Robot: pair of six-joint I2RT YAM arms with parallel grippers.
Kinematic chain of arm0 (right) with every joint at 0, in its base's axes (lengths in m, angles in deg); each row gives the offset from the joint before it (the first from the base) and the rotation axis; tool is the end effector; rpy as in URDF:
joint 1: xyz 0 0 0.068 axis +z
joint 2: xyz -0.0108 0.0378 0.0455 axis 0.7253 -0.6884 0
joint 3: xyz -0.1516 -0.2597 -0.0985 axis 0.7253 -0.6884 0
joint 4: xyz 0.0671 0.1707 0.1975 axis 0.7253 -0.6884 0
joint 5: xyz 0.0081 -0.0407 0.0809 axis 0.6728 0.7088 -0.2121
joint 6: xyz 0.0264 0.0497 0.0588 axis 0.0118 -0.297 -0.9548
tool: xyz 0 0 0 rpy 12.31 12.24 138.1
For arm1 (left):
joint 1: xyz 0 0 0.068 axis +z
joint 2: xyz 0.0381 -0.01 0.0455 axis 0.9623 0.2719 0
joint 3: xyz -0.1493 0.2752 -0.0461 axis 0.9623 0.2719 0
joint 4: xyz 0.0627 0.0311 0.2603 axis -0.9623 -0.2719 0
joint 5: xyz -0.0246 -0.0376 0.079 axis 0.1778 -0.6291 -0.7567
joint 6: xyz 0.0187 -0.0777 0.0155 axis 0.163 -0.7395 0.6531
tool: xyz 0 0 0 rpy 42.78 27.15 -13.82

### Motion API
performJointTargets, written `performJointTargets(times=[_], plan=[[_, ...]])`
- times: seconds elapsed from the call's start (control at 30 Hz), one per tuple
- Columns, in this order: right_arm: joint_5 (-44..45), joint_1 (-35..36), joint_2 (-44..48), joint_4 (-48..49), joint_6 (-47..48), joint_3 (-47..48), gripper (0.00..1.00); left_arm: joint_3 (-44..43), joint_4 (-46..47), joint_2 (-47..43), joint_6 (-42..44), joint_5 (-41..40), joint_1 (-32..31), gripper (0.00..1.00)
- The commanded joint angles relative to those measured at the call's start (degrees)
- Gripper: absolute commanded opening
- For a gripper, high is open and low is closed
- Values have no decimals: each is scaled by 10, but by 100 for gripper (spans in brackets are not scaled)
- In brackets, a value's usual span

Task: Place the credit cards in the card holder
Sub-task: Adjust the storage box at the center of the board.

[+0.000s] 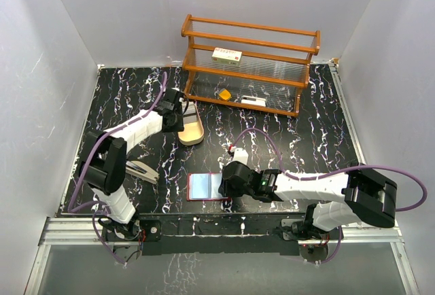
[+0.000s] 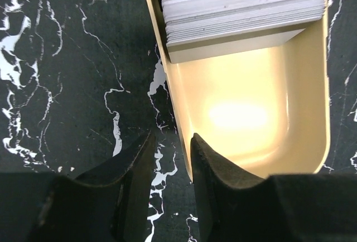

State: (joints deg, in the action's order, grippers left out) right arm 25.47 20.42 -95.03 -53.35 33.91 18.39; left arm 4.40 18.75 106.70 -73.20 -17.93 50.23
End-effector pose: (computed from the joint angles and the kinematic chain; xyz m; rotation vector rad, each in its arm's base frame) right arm 0.1192 0.2388 0.1812 -0.1640 2.5548 0.6218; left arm 0.3726 -0.1453 0.2264 -0.0815 2.4250 -0.0324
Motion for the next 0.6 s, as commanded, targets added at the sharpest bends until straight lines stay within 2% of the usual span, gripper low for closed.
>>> performJointTargets(times=[0.0,0.2,0.3,0.57], plan=[[6,1,11,27,6,-2,23,14,17,6,7,22,3,29],[3,1,6,32,6,-1,23,30,32,-9,46,67,3,20],[2,1,6,33,4,-1,22,39,36,-16,70,86,3,12],[2,2,14,34,-3,-11,23,80,67,-69,131,139,3,4]])
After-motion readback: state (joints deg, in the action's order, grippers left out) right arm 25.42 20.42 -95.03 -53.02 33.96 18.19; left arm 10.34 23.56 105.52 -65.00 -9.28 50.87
